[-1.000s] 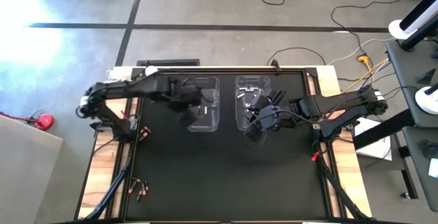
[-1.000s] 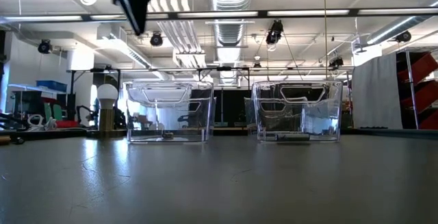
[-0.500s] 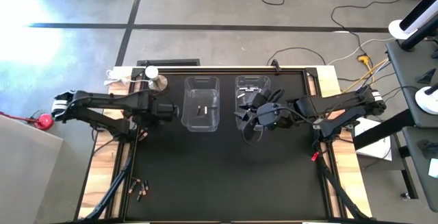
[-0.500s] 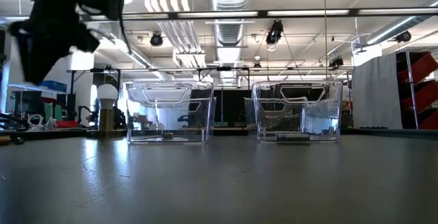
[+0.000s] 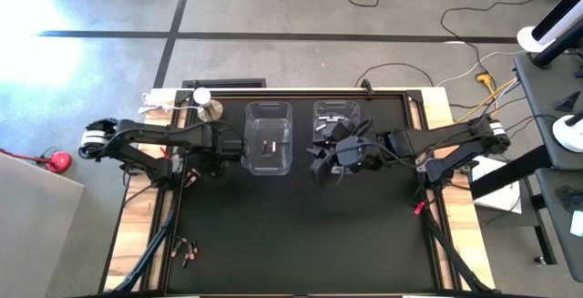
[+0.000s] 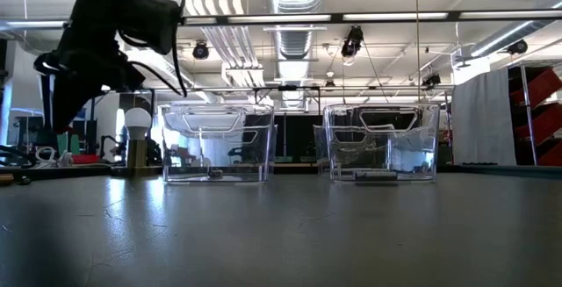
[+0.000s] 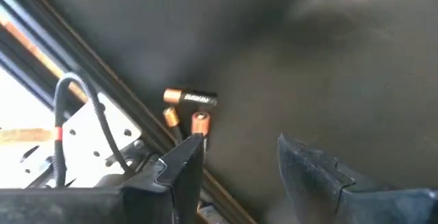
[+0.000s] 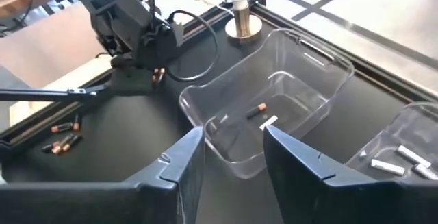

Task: Sort batteries
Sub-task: Put the black battery into the left transparent bin

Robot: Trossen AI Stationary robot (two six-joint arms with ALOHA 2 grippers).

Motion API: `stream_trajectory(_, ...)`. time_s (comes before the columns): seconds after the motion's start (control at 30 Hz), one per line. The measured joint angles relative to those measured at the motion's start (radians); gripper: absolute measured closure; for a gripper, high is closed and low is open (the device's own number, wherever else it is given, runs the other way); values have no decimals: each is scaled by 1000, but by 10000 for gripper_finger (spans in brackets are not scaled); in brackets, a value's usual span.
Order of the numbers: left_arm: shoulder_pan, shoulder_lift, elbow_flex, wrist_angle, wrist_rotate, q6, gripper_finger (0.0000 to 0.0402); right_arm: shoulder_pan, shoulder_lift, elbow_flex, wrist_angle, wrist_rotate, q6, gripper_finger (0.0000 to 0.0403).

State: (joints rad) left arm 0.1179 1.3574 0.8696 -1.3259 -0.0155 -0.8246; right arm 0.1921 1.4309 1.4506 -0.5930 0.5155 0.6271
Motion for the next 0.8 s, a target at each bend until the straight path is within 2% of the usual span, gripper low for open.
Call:
stream_trajectory(0.17,-31,-34,-3,50,-11,-22,235,20,20,0,-2,0,9,263)
stream_trajectory(0.27,-47,-55,-3,58,-19,45,235,21,25,0,-6,-1,9,257)
stream_trajectory(0.43,-45,-33,-3,46,54,325,236,12,34,0,-7,0,-35,246)
stream_trajectory(0.57,-61,6,5,42,48,578,236,6,37,0,-4,0,-52,244)
stream_trajectory(0.8,-143,69,15,72,-103,1010,236,12,37,0,-9,0,-7,245)
